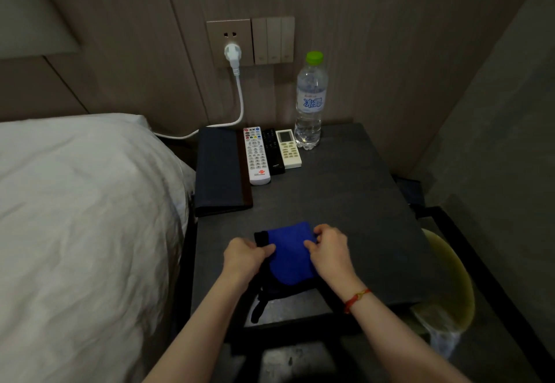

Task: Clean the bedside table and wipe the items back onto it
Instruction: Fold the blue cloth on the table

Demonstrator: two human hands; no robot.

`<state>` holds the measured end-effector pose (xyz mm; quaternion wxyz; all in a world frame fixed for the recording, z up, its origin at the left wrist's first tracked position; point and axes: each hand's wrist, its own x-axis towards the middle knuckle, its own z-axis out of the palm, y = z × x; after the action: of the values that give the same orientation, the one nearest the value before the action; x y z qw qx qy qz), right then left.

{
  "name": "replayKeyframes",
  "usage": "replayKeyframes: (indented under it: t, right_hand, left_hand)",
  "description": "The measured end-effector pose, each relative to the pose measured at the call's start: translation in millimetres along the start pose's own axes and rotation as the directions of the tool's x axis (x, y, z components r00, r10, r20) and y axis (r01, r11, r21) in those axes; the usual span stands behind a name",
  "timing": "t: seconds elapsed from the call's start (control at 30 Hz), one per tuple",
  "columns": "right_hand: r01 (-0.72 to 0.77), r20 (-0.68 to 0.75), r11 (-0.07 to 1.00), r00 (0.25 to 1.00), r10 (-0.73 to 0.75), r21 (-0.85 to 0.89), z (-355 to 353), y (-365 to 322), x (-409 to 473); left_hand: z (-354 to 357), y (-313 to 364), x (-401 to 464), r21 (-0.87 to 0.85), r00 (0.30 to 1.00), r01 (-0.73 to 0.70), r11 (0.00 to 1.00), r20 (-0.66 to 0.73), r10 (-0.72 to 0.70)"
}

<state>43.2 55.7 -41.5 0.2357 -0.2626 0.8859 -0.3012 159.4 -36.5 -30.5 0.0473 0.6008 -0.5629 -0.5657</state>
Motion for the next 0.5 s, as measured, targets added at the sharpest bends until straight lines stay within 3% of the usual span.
replayKeyframes:
  t: [0.13,0.27,0.37,0.5]
  right_hand:
    - [-0.063,0.131,0.998,0.990,0.059,0.021,-3,3,0]
    - [-0.057,0.110,0.995,0.993,0.047,0.087,-12,4,6]
    - [-0.066,0.092,0.979,0.995,0.050,0.192,-26,10,23]
    - [-0.086,0.028,0.965,0.996,0.081,0.248,-51,20,59]
  left_hand:
    - [5,-2,-6,0.177,0.987,-0.129,0.976,-0.070,0.143]
    - [11,7,-10,0.139,0.972,-0.178,0.974,-0.129,0.196]
    - [19,25,-7,0.089,0.952,-0.290,0.953,-0.073,0.297]
    - [43,56,8,0.155,0.896,-0.435,0.887,-0.022,0.444]
